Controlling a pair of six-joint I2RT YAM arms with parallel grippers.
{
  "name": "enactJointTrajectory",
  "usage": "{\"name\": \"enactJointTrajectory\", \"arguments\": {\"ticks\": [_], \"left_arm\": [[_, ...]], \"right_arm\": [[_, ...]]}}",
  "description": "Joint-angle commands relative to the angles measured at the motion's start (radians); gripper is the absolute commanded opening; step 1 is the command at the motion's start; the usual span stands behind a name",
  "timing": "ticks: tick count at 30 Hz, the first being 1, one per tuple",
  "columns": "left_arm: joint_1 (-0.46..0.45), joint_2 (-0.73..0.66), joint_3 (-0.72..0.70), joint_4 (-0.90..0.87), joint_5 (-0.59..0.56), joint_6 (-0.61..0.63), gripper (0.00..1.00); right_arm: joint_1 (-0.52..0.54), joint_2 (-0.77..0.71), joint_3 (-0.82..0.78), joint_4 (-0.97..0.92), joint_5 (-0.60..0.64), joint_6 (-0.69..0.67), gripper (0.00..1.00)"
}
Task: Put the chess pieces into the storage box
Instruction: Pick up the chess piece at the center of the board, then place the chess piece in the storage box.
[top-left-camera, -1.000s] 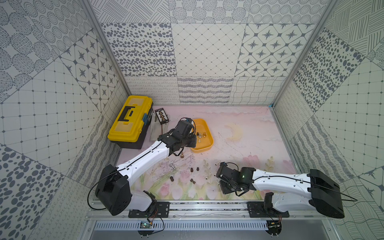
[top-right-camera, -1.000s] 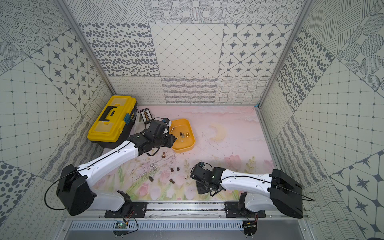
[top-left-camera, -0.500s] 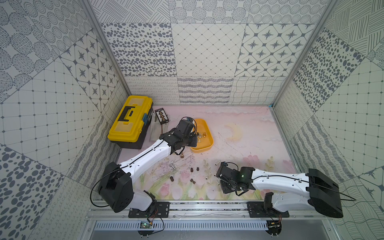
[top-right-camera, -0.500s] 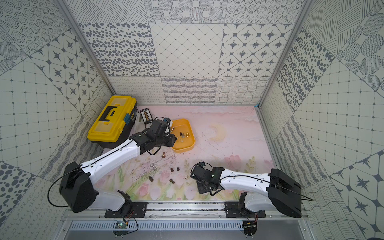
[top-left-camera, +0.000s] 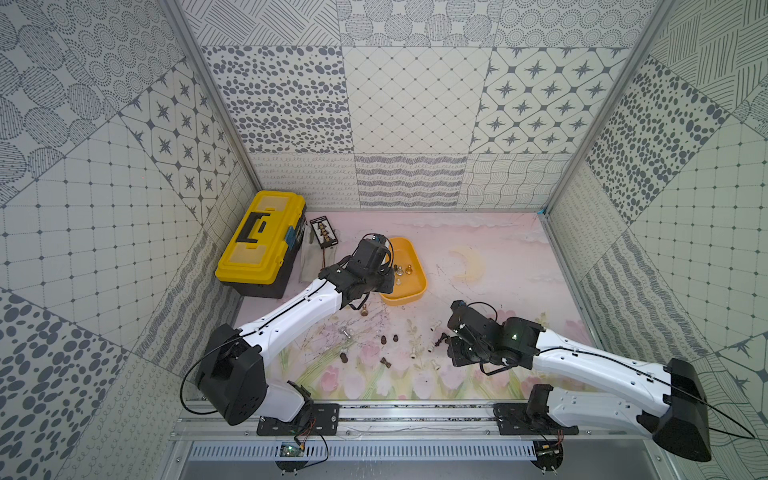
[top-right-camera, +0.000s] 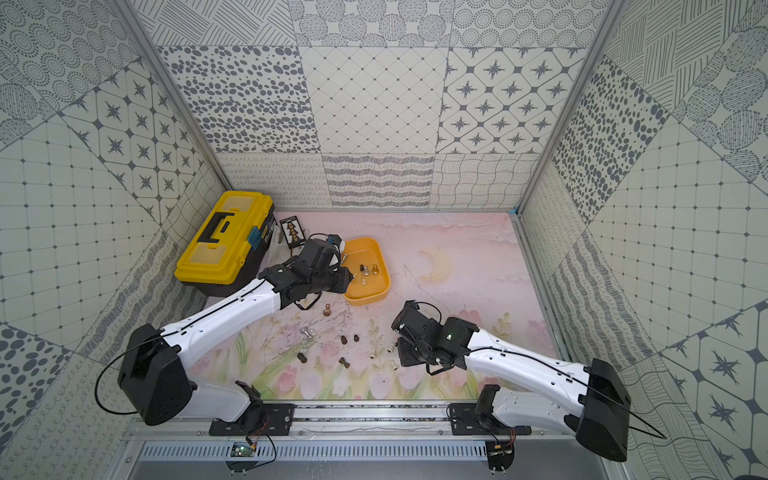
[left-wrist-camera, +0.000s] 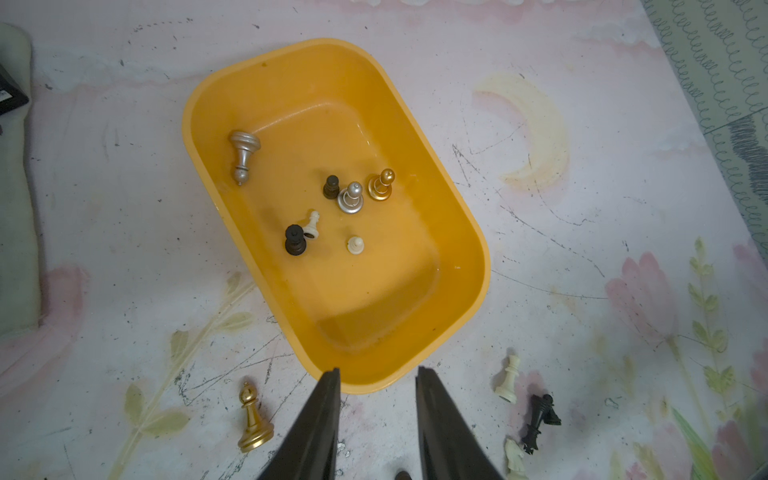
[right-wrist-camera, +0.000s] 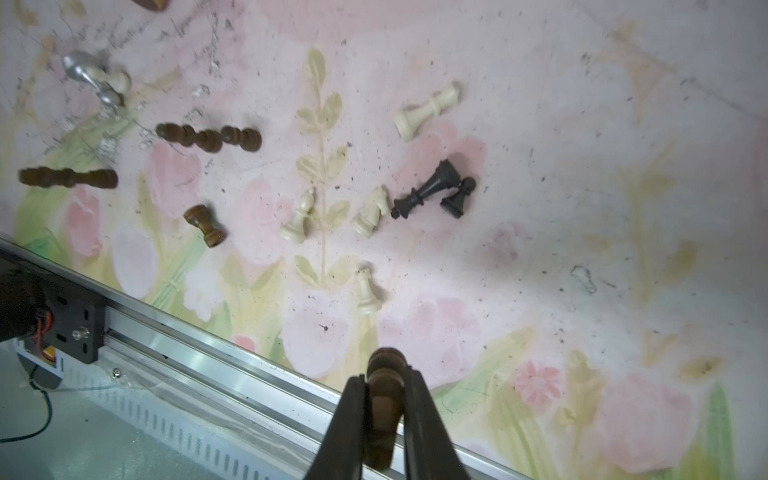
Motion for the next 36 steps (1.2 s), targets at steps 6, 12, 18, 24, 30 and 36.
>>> {"name": "enactJointTrajectory", "arguments": {"ticks": [6,12,18,24,30,36], "left_arm": [[-0.004,-0.1,-0.027,-0.006,-0.04,0.038,0.36],[0.002,-0.156,-0.116,0.057,-0.114,0.052,0.36],[0.021,-0.16,-0.137,0.076,-0.124,0.057,0.36],[0.036,-0.168,-0.152,0.102,-0.11,0.052,0.36],[0.058,-0.18,-0.17,0.144,-0.056,0.03,0.36],[0.068,-0.174,-0.18,0.146,-0.059,0.03,0.36]], "right_arm": [[-0.223,0.157,0.248,0.02,-0.096,-0.235,0.0],[-0.282,0.468,0.55,0.139,-0.165,-0.337,0.0],[-0.293,0.726,0.807,0.197,-0.187,-0.399,0.0],[-0.311,0.951,1.042,0.146,-0.209,-0.444,0.0],[-0.319,1.182,1.33,0.02,-0.16,-0.52,0.0],[-0.344,1.392,1.625,-0.083,-0.159,-0.558,0.0]]}}
